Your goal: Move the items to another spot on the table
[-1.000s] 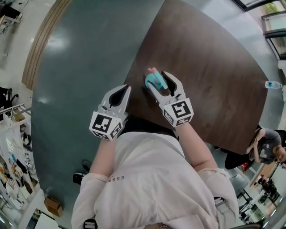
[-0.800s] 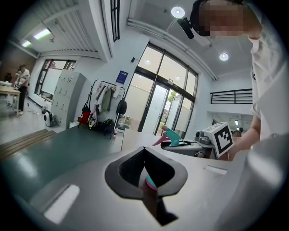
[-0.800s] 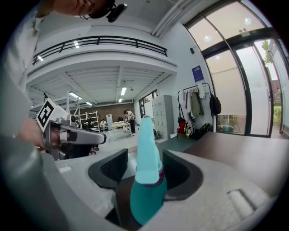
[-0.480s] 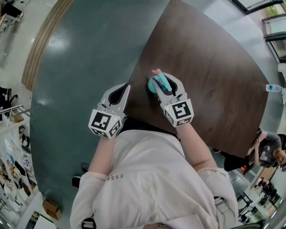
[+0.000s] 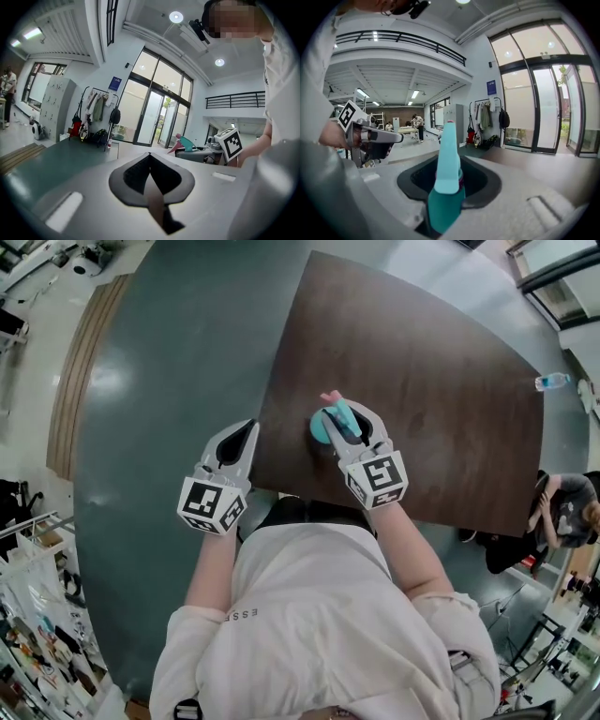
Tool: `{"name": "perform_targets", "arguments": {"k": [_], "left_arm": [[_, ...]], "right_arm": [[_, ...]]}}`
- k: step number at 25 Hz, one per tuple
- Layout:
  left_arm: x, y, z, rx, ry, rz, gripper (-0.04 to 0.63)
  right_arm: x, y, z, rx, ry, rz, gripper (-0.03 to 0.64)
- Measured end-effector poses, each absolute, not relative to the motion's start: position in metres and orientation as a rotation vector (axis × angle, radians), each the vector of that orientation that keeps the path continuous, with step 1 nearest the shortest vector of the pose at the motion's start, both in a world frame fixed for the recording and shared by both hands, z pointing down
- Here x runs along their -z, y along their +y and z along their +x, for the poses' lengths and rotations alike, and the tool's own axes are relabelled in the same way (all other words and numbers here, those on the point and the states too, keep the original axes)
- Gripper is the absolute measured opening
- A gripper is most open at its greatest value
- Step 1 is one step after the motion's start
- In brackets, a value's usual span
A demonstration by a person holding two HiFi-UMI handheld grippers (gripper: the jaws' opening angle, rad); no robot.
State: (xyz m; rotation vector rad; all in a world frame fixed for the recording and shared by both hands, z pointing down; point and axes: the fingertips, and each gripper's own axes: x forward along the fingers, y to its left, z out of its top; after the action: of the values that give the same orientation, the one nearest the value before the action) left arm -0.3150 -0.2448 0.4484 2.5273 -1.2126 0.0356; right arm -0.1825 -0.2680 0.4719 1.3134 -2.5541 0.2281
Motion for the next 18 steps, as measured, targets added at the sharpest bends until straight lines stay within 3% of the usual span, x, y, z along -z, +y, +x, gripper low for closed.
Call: {"name": "perform_targets", "arguments": {"k": [8, 18], "left_arm": [[-0.434, -0.229, -0.308, -0.031, -1.176, 2.566, 0.015], [-0.427, -0.177, -0.194, -0.071, -0.942, 2.681, 0.015]], "right_arm": [[-0.456, -0.236, -0.151, -0.236, -2.543, 1.462, 0.123], [-0.444, -0.154, -0.041, -0.255, -2.436, 1.678, 0.123]]}}
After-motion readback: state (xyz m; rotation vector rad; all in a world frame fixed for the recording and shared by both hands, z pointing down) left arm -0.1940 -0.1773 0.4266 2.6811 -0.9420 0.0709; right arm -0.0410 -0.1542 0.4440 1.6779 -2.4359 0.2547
